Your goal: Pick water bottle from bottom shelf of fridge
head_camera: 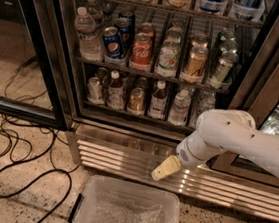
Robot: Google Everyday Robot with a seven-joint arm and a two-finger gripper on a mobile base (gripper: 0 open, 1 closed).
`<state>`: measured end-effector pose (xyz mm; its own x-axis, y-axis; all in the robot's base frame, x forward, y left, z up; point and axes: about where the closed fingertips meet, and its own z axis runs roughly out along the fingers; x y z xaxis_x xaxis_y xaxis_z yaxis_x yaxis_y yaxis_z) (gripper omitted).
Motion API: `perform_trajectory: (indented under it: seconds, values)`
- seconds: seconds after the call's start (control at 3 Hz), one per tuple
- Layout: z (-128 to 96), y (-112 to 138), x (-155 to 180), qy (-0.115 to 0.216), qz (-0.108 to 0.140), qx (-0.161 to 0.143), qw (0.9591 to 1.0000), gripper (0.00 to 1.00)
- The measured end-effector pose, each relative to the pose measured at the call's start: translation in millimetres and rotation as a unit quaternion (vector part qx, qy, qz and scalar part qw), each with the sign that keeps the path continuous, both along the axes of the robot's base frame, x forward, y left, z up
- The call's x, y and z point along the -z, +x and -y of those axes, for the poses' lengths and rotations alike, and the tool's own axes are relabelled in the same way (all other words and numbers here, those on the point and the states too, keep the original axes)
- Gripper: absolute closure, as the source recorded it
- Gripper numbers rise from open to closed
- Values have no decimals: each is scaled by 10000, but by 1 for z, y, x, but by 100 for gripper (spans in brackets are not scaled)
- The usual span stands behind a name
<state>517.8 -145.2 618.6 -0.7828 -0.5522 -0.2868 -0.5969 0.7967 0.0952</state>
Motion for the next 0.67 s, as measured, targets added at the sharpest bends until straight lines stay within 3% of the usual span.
perform_trajectory:
  seconds: [0.33, 0.67]
  values:
    - [0, 0, 0, 0, 1, 2, 10000, 0]
    - [6, 40, 19, 243, 362, 823, 9957, 0]
